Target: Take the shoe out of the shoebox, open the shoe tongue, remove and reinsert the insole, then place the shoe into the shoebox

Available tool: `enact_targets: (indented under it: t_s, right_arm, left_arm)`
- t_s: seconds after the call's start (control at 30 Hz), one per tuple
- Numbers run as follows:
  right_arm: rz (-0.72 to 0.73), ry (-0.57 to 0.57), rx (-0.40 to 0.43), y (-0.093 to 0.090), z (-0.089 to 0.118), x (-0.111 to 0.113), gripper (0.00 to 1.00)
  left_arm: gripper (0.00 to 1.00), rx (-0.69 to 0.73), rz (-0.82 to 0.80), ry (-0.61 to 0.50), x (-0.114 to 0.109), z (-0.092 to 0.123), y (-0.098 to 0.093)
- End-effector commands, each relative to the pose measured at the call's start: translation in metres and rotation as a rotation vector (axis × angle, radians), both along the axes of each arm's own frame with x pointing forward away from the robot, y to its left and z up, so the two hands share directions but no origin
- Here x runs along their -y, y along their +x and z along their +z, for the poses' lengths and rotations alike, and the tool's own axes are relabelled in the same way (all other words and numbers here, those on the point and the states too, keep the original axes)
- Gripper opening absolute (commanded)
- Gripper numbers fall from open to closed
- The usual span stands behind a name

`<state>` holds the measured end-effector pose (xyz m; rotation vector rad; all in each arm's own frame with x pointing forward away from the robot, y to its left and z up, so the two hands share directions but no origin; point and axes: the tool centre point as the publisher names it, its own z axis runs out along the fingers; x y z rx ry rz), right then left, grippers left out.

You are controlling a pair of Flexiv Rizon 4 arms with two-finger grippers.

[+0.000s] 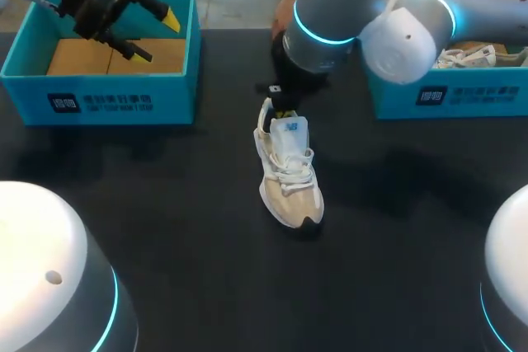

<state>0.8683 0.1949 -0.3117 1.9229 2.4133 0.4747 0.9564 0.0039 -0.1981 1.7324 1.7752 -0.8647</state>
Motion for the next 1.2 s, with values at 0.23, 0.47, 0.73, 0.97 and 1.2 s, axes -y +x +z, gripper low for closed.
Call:
enact_targets:
  t_s: [0.23, 0.47, 0.73, 0.97, 1.2]
  right_arm:
    - [-0.019, -0.041, -0.071, 0.010, -0.026, -0.002, 0.00]
    - [-0.011, -0.078, -0.109, 0.008, -0.038, 0.004, 0.00]
    - [-0.002, -0.133, -0.178, -0.003, -0.046, 0.003, 0.00]
    - [-0.047, -0.128, -0.183, -0.012, -0.059, 0.005, 0.00]
    - [-0.087, -0.165, -0.142, -0.012, -0.074, 0.004, 0.00]
  left_arm:
    - [1.00, 0.013, 0.013, 0.017, -0.016, 0.008, 0.015]
    - [1.00, 0.018, 0.030, 0.011, -0.016, 0.007, 0.021]
    - [1.00, 0.018, 0.032, 0.011, -0.014, 0.006, 0.022]
    - [1.00, 0.018, 0.032, 0.011, -0.014, 0.006, 0.022]
    - [1.00, 0.018, 0.032, 0.011, -0.014, 0.006, 0.022]
